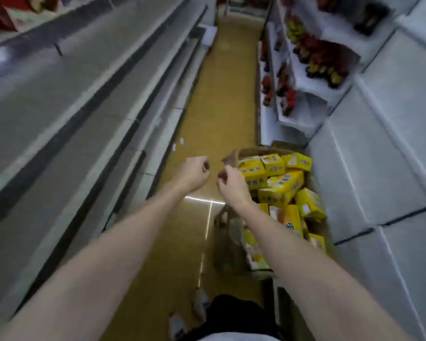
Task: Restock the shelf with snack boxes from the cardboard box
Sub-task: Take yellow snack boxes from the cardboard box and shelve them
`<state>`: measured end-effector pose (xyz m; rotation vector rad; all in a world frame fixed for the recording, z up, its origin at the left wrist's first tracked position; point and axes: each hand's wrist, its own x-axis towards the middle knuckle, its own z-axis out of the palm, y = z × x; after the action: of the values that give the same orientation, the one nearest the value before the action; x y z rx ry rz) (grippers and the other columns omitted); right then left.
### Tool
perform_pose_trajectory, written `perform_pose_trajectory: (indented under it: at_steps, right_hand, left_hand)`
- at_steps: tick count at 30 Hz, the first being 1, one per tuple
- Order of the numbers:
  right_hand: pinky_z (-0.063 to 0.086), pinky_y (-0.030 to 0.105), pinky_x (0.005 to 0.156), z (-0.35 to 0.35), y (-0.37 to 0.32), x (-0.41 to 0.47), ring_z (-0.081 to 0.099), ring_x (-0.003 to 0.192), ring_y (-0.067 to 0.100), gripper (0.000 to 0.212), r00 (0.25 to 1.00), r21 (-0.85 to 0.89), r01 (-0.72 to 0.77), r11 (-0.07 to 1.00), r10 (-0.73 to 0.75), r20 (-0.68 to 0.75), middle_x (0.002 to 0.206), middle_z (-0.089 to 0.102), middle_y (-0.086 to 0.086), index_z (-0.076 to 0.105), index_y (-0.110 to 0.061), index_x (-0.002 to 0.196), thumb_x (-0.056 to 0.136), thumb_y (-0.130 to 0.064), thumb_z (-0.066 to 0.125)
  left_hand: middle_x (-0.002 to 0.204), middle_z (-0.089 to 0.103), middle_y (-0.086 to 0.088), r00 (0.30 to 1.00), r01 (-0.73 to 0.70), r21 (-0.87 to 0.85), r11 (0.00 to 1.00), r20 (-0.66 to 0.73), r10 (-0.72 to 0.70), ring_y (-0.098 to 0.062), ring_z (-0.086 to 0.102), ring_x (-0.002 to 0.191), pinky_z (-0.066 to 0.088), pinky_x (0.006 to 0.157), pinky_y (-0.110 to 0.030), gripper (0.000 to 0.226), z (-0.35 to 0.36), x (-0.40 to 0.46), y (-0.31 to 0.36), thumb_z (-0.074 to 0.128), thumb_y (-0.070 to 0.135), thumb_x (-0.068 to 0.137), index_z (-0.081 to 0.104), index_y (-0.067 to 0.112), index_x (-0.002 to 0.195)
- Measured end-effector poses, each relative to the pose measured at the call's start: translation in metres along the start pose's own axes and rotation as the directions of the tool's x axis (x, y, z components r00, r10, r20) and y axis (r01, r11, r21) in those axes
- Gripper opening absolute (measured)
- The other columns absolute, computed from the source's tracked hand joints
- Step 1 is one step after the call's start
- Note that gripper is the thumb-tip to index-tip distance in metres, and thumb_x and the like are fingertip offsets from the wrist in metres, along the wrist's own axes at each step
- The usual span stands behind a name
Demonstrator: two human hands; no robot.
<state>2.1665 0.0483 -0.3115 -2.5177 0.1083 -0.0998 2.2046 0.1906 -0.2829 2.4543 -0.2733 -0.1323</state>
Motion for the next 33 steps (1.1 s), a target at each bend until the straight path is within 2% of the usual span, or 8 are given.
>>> perform_pose_trajectory:
  at_steps: [3, 10, 14, 20, 24, 27, 30, 33]
  right_hand:
    - [0.042, 0.038, 0.077, -0.024, 0.058, -0.039, 0.057, 0.095, 0.033, 0.007, 0.987, -0.012, -0.159, 0.987, 0.159, -0.028, 0.097, 0.061, 0.014, 0.058, -0.007, 0.094, 0.091, -0.012, 0.057]
    - [0.043, 0.035, 0.073, -0.065, 0.162, -0.104, 0.059, 0.098, 0.028, 0.010, 0.891, 0.063, -0.434, 0.899, 0.438, -0.116, 0.102, 0.063, 0.009, 0.060, -0.011, 0.100, 0.094, -0.016, 0.055]
    - [0.044, 0.039, 0.082, -0.083, 0.213, -0.125, 0.059, 0.106, 0.034, 0.020, 0.836, 0.059, -0.528, 0.847, 0.531, -0.141, 0.109, 0.065, 0.014, 0.061, -0.008, 0.111, 0.093, -0.016, 0.056]
    - [0.046, 0.040, 0.079, -0.106, 0.286, -0.135, 0.059, 0.102, 0.035, 0.010, 0.777, 0.046, -0.619, 0.784, 0.620, -0.111, 0.105, 0.063, 0.012, 0.059, -0.012, 0.099, 0.090, -0.016, 0.060]
    - [0.043, 0.039, 0.086, -0.116, 0.334, -0.127, 0.053, 0.108, 0.034, 0.027, 0.797, 0.009, -0.603, 0.798, 0.603, -0.019, 0.118, 0.052, 0.013, 0.056, -0.009, 0.114, 0.087, -0.012, 0.061]
    - [0.045, 0.041, 0.093, -0.120, 0.365, -0.113, 0.050, 0.115, 0.033, 0.040, 0.846, -0.079, -0.522, 0.849, 0.528, 0.077, 0.125, 0.046, 0.012, 0.050, -0.009, 0.124, 0.087, -0.014, 0.065]
    - [0.045, 0.042, 0.097, -0.123, 0.386, -0.099, 0.047, 0.120, 0.033, 0.050, 0.872, -0.165, -0.403, 0.900, 0.432, 0.230, 0.133, 0.044, 0.012, 0.047, -0.010, 0.127, 0.083, -0.014, 0.070]
    - [0.038, 0.039, 0.103, -0.121, 0.399, -0.092, 0.039, 0.128, 0.034, 0.064, 0.852, -0.350, -0.160, 0.923, 0.308, 0.424, 0.136, 0.039, 0.013, 0.042, -0.007, 0.135, 0.081, -0.021, 0.073]
  left_hand:
    - [0.094, 0.071, -0.018, 0.989, -0.086, -0.035, 0.996, 0.122, 0.090, -0.034, 0.064, 0.089, 0.047, 0.076, -0.036, 0.015, 0.049, -0.006, 0.044, 0.059, 0.010, 0.087, 0.068, 0.004, 0.097]
    - [0.095, 0.069, -0.008, 0.908, -0.219, -0.027, 0.975, 0.361, 0.214, -0.030, 0.064, 0.091, 0.053, 0.071, -0.039, 0.023, 0.158, -0.020, 0.116, 0.055, 0.018, 0.086, 0.062, 0.017, 0.108]
    - [0.103, 0.067, -0.007, 0.868, -0.252, -0.039, 0.967, 0.433, 0.244, -0.028, 0.063, 0.095, 0.051, 0.075, -0.037, 0.035, 0.214, -0.023, 0.151, 0.055, 0.018, 0.086, 0.056, 0.019, 0.121]
    - [0.104, 0.057, -0.006, 0.842, -0.242, 0.009, 0.970, 0.500, 0.205, -0.028, 0.058, 0.095, 0.046, 0.076, -0.037, 0.029, 0.286, -0.012, 0.189, 0.058, 0.017, 0.091, 0.050, 0.012, 0.118]
    - [0.124, 0.052, -0.008, 0.850, -0.238, 0.068, 0.969, 0.497, 0.174, -0.032, 0.055, 0.111, 0.048, 0.080, -0.039, 0.043, 0.323, 0.004, 0.206, 0.056, 0.016, 0.091, 0.044, 0.014, 0.133]
    - [0.149, 0.033, -0.009, 0.862, -0.268, 0.224, 0.937, 0.490, 0.129, -0.036, 0.052, 0.118, 0.052, 0.079, -0.046, 0.061, 0.344, 0.018, 0.219, 0.051, 0.016, 0.093, 0.027, 0.013, 0.149]
    - [0.163, 0.012, -0.002, 0.849, -0.336, 0.343, 0.877, 0.513, 0.125, -0.036, 0.050, 0.123, 0.054, 0.078, -0.048, 0.070, 0.362, 0.029, 0.228, 0.049, 0.011, 0.095, 0.014, 0.016, 0.155]
    - [0.166, -0.005, 0.001, 0.831, -0.386, 0.442, 0.809, 0.547, 0.098, -0.034, 0.028, 0.143, 0.052, 0.090, -0.043, 0.085, 0.375, 0.040, 0.236, 0.051, 0.005, 0.092, -0.001, 0.020, 0.158]
